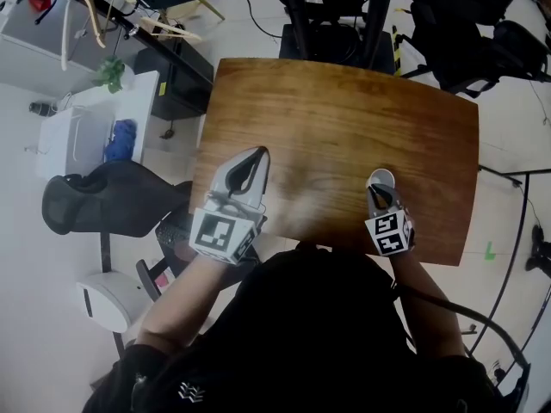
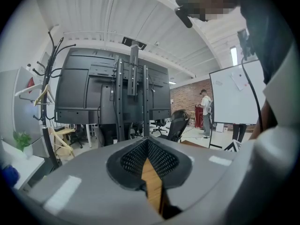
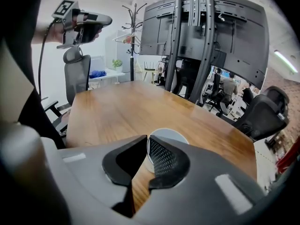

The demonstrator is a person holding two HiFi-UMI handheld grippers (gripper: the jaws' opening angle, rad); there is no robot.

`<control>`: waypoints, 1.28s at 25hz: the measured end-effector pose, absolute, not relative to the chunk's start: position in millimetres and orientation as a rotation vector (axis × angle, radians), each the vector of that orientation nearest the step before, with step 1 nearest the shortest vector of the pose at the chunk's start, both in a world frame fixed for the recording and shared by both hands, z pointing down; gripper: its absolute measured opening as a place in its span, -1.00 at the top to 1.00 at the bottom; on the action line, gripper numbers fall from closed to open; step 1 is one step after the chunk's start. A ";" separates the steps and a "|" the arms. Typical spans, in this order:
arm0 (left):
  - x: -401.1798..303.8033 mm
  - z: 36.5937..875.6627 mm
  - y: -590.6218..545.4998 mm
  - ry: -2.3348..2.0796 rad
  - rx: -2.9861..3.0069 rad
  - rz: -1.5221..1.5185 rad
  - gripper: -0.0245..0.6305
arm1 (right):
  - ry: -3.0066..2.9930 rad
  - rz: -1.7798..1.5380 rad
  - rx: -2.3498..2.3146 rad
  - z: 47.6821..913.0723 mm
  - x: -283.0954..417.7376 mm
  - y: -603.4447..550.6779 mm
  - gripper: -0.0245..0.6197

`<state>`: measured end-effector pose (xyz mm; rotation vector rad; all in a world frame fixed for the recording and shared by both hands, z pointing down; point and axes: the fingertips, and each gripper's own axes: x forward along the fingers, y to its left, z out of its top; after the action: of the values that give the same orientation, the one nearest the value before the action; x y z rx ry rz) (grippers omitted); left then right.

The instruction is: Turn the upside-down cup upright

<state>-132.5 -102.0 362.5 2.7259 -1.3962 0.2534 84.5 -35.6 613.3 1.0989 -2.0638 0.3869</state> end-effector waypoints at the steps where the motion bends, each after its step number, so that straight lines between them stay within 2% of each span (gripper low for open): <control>1: -133.8 362.9 -100.9 -1.393 2.729 0.258 0.93 | -2.058 0.396 1.097 616.3 83.6 -35.1 0.86; 5: -144.3 366.6 -96.9 -1.400 2.718 0.280 0.93 | -2.058 0.430 1.097 623.0 80.6 -37.5 0.84; 7: -148.3 365.5 -96.3 -1.406 2.711 0.263 0.93 | -2.058 0.442 1.090 620.2 78.4 -36.7 0.71; 11: -148.2 365.3 -98.5 -1.386 2.715 0.221 0.93 | -2.133 0.431 1.107 601.2 68.2 -33.4 0.59; 13: -141.6 367.1 -99.3 -1.355 2.728 0.200 0.93 | -2.220 0.394 1.125 579.6 63.0 -28.5 0.64; 15: -133.1 370.9 -101.3 -1.317 2.739 0.174 0.93 | -2.305 0.382 1.180 551.7 67.4 -25.0 0.79; 18: -116.7 384.0 -109.7 -1.257 2.743 0.143 0.93 | -2.413 0.528 1.341 510.7 97.6 -26.7 0.91; 22: -72.9 390.9 -110.2 -1.128 2.803 0.124 0.93 | -2.541 0.720 1.554 470.1 147.3 -20.9 0.92; 26: -35.3 378.3 -110.8 -1.029 2.869 0.080 0.93 | -2.410 0.732 1.569 515.1 169.2 -1.5 0.92; 32: -40.3 378.9 -101.8 -1.041 2.871 0.136 0.93 | -2.384 0.799 1.684 525.7 179.6 13.7 0.92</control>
<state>-40.3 -101.8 378.9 2.8707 -1.0410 0.1359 179.6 13.7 525.7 1.6838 -2.3836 0.7993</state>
